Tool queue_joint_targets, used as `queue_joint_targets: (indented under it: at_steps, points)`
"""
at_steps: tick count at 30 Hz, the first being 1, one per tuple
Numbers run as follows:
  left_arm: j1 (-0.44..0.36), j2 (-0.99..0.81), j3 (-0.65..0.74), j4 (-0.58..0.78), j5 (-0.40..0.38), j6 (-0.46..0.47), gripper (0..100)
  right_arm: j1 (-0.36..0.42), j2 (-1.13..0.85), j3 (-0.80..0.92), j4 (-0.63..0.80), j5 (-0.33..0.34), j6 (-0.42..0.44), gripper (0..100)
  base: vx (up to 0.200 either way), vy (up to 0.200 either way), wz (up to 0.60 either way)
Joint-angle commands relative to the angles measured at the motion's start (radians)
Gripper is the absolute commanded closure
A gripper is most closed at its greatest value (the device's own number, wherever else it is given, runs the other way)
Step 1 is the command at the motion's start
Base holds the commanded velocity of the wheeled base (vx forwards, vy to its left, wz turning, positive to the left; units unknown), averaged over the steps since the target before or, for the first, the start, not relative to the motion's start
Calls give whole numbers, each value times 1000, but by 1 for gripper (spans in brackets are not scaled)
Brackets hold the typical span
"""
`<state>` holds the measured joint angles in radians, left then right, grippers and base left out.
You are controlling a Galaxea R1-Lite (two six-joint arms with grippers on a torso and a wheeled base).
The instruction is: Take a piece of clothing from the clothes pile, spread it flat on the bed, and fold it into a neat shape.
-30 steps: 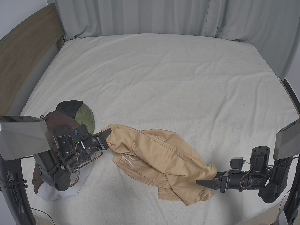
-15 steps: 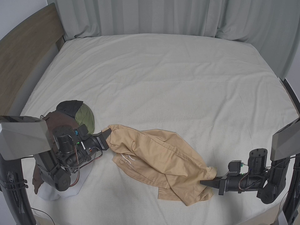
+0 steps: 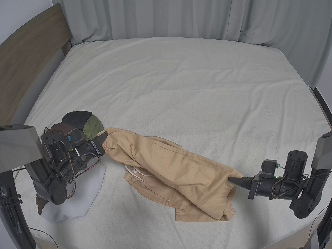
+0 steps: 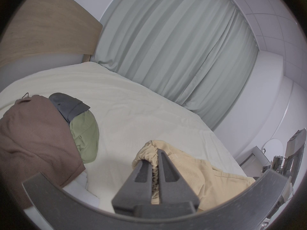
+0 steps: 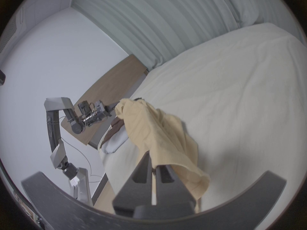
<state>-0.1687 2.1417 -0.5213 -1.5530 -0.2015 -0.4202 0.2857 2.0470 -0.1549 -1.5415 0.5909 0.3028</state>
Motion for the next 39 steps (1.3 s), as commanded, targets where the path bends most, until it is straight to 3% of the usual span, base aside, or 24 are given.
queue_joint_targets:
  at_steps: [1,8,13,15,22,27,36,39]
  points:
    - [20,-77,38,1,-4,-15,100,-25,-59,-48,0,-6,13,100,0,0,0]
    - [5,-161,86,2,-22,-80,100,-103,-61,-143,0,-13,32,100,0,0,0]
    - [-5,-184,101,2,-42,-94,100,-112,-64,-161,0,-11,50,100,0,0,0]
    - [-26,-172,124,2,-59,-98,100,-85,-62,-149,0,-9,87,100,0,0,0]
    - [-58,-16,87,-1,-44,-81,100,3,-54,-77,0,-9,91,100,0,0,0]
    - [-57,24,66,-1,-30,-86,100,27,-19,34,0,1,30,100,0,0,0]
    - [-57,26,69,-1,-29,-84,100,18,87,55,-2,4,-102,100,0,0,0]
    - [-60,23,69,-1,-27,-83,100,18,85,46,-2,4,-103,100,0,0,0]
